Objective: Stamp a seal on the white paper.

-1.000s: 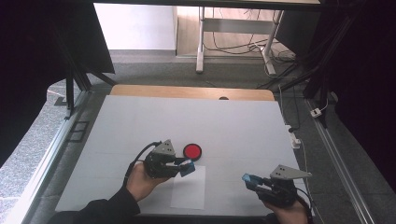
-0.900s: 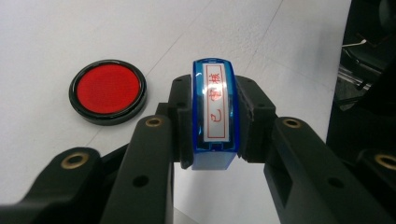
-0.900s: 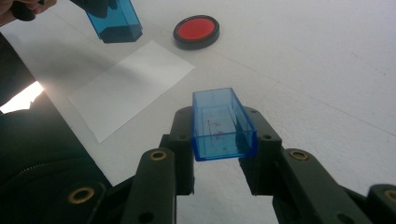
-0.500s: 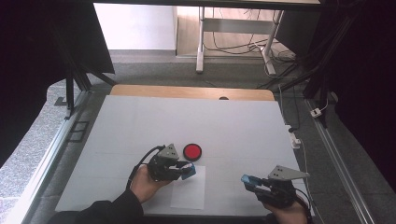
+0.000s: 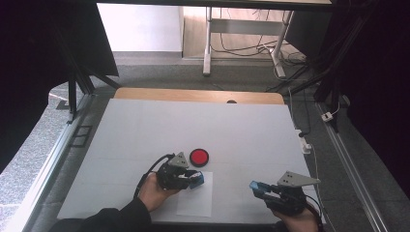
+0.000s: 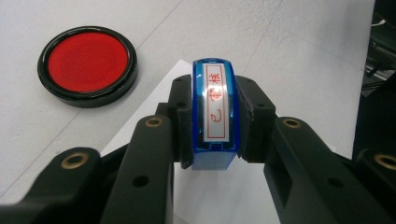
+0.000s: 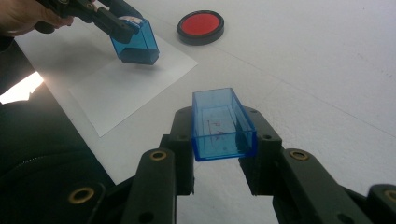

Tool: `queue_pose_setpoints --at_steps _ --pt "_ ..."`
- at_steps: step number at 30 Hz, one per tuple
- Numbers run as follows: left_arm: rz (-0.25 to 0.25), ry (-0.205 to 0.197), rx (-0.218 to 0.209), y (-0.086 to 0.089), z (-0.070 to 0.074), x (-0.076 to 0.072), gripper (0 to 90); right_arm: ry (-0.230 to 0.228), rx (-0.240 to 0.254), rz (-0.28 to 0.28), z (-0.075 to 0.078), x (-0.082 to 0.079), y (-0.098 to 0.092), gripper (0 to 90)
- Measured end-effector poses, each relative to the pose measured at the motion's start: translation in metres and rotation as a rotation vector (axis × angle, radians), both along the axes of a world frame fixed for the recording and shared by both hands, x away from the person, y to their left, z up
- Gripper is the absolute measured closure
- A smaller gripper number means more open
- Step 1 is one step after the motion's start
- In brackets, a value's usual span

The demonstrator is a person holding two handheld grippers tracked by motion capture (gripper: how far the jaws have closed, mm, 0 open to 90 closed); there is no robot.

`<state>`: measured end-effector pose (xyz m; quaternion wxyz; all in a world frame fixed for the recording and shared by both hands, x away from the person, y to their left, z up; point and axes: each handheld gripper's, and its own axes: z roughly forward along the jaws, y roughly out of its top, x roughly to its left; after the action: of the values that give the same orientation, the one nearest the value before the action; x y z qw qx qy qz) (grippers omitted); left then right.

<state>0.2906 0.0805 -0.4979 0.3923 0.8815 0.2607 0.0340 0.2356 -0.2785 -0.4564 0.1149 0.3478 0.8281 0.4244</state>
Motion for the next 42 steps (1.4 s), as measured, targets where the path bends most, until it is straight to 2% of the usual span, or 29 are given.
queue_pose_setpoints --at_steps 9,20,23,26,33,38,40,42 --pt "-0.015 -0.009 0.048 -0.006 -0.007 -0.002 70.4 0.001 0.000 -0.001 0.000 0.000 0.000 68.5" --pt "-0.017 -0.048 0.068 -0.009 -0.009 -0.008 70.6 0.003 0.000 0.002 0.000 0.000 0.001 68.4" --pt "-0.013 -0.054 0.073 -0.009 -0.009 -0.009 70.5 0.002 -0.013 0.007 0.000 0.000 0.002 68.4" --pt "-0.011 -0.044 0.064 -0.008 -0.010 -0.008 70.5 0.000 -0.016 0.012 -0.001 0.000 0.003 68.4" --pt "0.000 0.002 0.014 -0.003 -0.013 -0.004 70.5 0.004 -0.009 0.006 0.000 0.000 0.001 68.4" --pt "0.012 0.053 -0.039 0.002 -0.016 0.002 70.6 0.006 -0.004 0.002 0.000 0.000 0.001 68.4" --pt "0.013 0.057 -0.043 0.003 -0.017 0.003 70.6 0.004 -0.005 0.003 0.000 0.000 0.001 68.4" --pt "0.009 0.045 -0.031 0.002 -0.016 0.002 70.6 0.003 -0.010 0.002 0.000 0.000 0.001 68.4"
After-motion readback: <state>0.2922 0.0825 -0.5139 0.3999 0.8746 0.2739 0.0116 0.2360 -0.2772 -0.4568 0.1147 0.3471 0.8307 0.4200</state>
